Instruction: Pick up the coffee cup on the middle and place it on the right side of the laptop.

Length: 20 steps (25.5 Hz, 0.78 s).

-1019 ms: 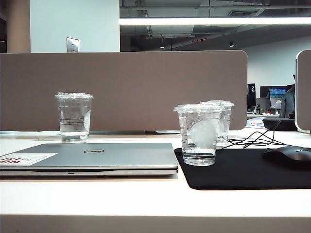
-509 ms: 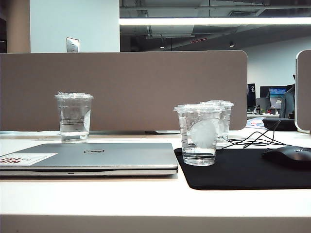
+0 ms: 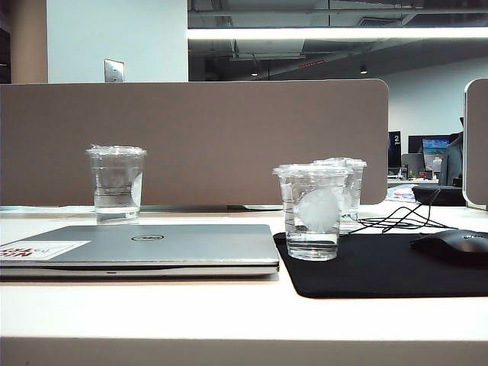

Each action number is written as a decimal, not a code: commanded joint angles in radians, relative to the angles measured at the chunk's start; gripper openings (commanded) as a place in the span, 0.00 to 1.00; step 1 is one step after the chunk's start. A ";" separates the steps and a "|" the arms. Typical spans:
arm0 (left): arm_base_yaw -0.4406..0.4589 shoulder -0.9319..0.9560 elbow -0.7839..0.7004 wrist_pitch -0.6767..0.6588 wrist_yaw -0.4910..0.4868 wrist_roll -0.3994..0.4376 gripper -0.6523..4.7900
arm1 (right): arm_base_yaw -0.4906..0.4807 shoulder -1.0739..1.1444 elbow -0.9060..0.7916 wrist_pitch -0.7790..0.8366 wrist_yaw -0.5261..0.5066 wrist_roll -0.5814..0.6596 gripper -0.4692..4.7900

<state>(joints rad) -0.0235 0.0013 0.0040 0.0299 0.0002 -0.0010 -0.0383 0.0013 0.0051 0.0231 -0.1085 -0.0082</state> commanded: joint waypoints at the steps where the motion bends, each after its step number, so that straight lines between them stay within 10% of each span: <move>1: 0.001 0.000 0.003 0.008 0.003 -0.003 0.11 | 0.001 -0.002 -0.004 -0.027 0.003 -0.003 0.09; 20: 0.001 0.000 0.003 0.009 0.003 -0.003 0.11 | 0.002 -0.002 -0.004 -0.017 0.065 0.037 0.09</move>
<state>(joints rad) -0.0235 0.0013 0.0040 0.0296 0.0002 -0.0010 -0.0376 0.0010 0.0051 -0.0166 -0.0460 0.0242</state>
